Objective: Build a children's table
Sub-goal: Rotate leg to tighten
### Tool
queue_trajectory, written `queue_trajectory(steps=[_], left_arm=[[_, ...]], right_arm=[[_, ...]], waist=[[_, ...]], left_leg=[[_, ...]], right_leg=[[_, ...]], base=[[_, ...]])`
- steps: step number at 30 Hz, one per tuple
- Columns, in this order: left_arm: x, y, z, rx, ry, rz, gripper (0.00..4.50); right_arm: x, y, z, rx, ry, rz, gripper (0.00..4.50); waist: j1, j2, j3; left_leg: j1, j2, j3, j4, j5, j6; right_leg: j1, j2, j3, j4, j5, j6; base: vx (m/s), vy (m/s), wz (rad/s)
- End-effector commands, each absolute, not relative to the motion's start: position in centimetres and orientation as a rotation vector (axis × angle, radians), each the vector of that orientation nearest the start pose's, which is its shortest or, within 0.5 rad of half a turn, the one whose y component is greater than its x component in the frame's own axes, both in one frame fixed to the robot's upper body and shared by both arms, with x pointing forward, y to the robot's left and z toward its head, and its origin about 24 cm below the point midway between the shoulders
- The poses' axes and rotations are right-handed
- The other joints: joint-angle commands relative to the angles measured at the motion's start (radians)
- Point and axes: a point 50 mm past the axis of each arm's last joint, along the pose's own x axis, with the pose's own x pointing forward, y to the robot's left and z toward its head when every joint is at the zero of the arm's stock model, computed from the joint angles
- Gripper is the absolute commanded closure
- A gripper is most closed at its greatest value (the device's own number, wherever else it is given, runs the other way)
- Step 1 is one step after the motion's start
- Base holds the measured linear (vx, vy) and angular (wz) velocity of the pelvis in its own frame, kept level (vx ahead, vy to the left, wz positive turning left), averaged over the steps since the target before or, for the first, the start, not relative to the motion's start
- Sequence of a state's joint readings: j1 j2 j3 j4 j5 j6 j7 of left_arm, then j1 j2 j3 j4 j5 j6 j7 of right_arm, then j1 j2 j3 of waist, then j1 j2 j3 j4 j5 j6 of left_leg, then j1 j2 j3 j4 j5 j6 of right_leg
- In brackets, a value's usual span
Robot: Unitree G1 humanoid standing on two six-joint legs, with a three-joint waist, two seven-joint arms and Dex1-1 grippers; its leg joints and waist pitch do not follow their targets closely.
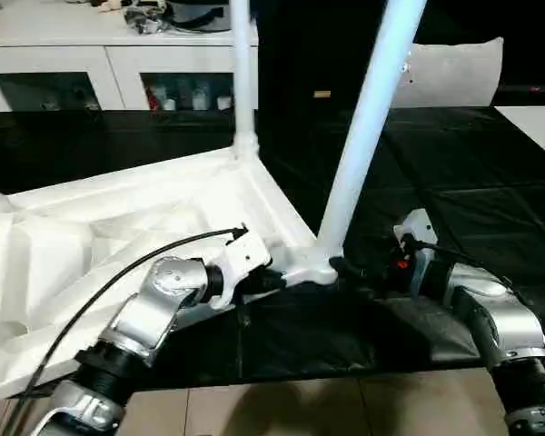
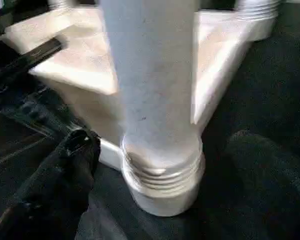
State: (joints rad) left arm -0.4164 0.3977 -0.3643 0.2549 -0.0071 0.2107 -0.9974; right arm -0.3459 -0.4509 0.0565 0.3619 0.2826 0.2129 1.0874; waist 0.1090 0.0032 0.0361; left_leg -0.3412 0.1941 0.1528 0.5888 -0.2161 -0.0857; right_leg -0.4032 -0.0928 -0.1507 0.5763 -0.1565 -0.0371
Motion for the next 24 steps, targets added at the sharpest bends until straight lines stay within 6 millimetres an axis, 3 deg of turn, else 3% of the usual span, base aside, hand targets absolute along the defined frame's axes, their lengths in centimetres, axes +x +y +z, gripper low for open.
queue_trajectory(steps=[1, 4, 5, 7, 12, 19, 24], left_arm=[[27.8, 11.6, 4.4, 0.504, 0.406, -1.369, 4.50], [27.5, 12.2, 4.4, 0.556, 0.432, -1.442, 4.50], [27.4, 12.4, 4.4, 0.581, 0.442, -1.473, 4.50], [27.3, 12.5, 4.4, 0.593, 0.447, -1.486, 4.50], [27.3, 12.6, 4.4, 0.610, 0.451, -1.528, 4.50], [27.2, 12.3, 4.3, 0.605, 0.447, -1.550, 4.50], [27.2, 12.5, 4.1, 0.604, 0.458, -1.548, 4.50]], right_arm=[[28.8, -18.7, 6.3, -0.046, 0.295, 1.147, 0.07], [28.5, -18.5, 6.2, -0.038, 0.324, 1.225, 0.41], [28.4, -18.2, 6.1, -0.028, 0.337, 1.254, 0.45], [28.3, -18.0, 5.9, -0.023, 0.343, 1.268, 0.77], [28.1, -17.0, 5.4, 0.001, 0.358, 1.319, 1.10], [28.1, -16.3, 5.0, 0.035, 0.361, 1.336, 1.78], [27.9, -16.0, 4.8, 0.049, 0.366, 1.346, 2.08]], waist=[[0.004, -0.011, -0.055], [0.009, -0.012, -0.053], [0.010, -0.017, -0.052], [0.011, -0.015, -0.052], [0.016, -0.019, -0.053], [0.022, -0.015, -0.056], [0.028, -0.012, -0.052]], left_leg=[[-0.010, 0.039, -0.001, -0.068, -0.125, 0.095], [-0.009, 0.040, 0.000, -0.068, -0.124, 0.093], [-0.008, 0.041, 0.000, -0.070, -0.133, 0.088], [-0.006, 0.043, 0.000, -0.071, -0.145, 0.077], [-0.005, 0.045, -0.001, -0.073, -0.150, 0.057], [-0.004, 0.045, -0.001, -0.071, -0.133, 0.052], [-0.001, 0.045, -0.001, -0.074, -0.166, 0.042]], right_leg=[[0.063, -0.069, 0.065, -0.072, -0.352, -0.101], [0.061, -0.070, 0.065, -0.071, -0.357, -0.106], [0.061, -0.071, 0.065, -0.072, -0.374, -0.103], [0.060, -0.072, 0.065, -0.074, -0.385, -0.101], [0.061, -0.074, 0.068, -0.070, -0.367, -0.107], [0.063, -0.073, 0.068, -0.065, -0.331, -0.118], [0.062, -0.074, 0.068, -0.071, -0.366, -0.110]], base=[[0.000, 0.000, 0.00], [0.000, 0.000, 0.00], [0.000, 0.000, 0.00], [0.000, 0.000, 0.00], [0.000, 0.000, 0.00], [0.000, 0.000, 0.00], [0.000, 0.000, 0.00]])
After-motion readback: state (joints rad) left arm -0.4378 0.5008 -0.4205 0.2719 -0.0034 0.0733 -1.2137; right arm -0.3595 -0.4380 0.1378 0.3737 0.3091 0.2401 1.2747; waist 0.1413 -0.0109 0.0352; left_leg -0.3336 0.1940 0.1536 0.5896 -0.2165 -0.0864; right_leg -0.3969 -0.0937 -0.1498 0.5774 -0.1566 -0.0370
